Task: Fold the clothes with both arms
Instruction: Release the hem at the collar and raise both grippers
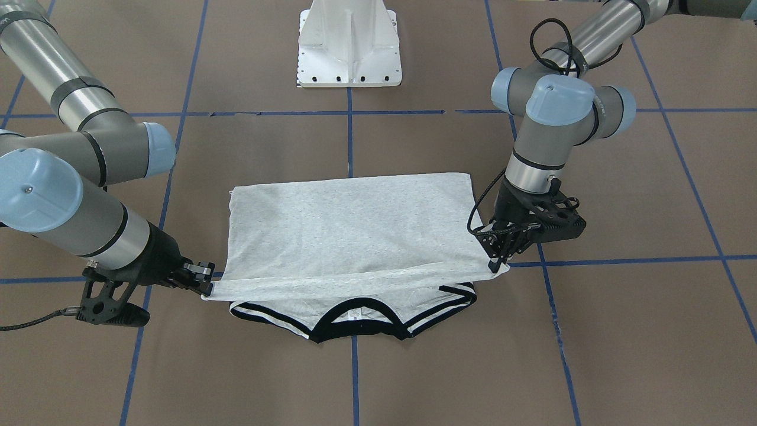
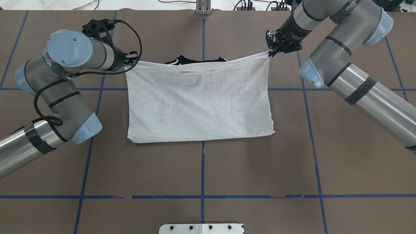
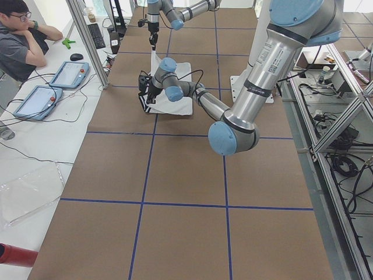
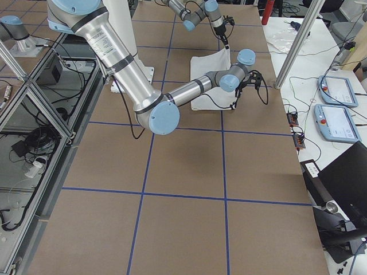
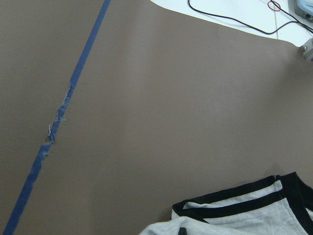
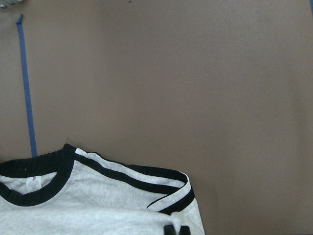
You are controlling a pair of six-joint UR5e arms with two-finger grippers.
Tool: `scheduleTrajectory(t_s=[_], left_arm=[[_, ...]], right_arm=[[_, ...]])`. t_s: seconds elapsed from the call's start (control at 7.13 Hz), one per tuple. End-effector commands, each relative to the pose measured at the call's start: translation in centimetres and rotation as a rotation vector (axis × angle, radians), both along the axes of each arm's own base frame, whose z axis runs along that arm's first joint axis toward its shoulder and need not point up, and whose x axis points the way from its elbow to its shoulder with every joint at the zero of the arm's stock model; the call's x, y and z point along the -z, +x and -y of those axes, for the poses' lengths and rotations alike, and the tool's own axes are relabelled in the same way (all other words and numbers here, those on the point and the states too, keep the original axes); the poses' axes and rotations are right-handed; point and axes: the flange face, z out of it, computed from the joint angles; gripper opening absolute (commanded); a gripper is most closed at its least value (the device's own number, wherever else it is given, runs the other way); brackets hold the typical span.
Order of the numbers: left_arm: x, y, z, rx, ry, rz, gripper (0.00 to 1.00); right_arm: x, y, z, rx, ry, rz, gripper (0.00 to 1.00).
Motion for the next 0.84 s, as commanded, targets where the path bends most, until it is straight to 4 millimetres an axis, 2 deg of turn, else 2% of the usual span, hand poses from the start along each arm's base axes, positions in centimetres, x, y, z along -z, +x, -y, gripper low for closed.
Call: scheduleTrajectory(t_s=[0.0, 0.14, 0.28, 0.56, 0.7], left_arm=[[0.8, 0.3, 0.1, 0.000, 0.003, -0.009, 0.00], [0.5, 0.5, 0.1, 0.018, -0.024, -0.021, 0.75], [0.5, 1.0, 0.4, 0.020, -0.032, -0.021, 1.00], [0.5, 0.8, 0.4, 0.018, -0.027, -0.019, 1.00], [0.8, 0.6, 0.4, 0.017, -0.021, -0.020, 1.00]], right_arm=[[0.2, -0.3, -0.3, 0.003, -0.001, 0.004, 0.00], [-0.1, -0.2, -0.4, 0.004, -0.002, 0.002, 0.40], [0.0, -0.7, -0.9, 0.012, 0.006, 0.005, 0.99], [-0.1, -0.6, -1.1, 0.020, 0.009, 0.006, 1.00], [0.7, -1.0, -1.8, 0.021, 0.014, 0.016, 1.00]])
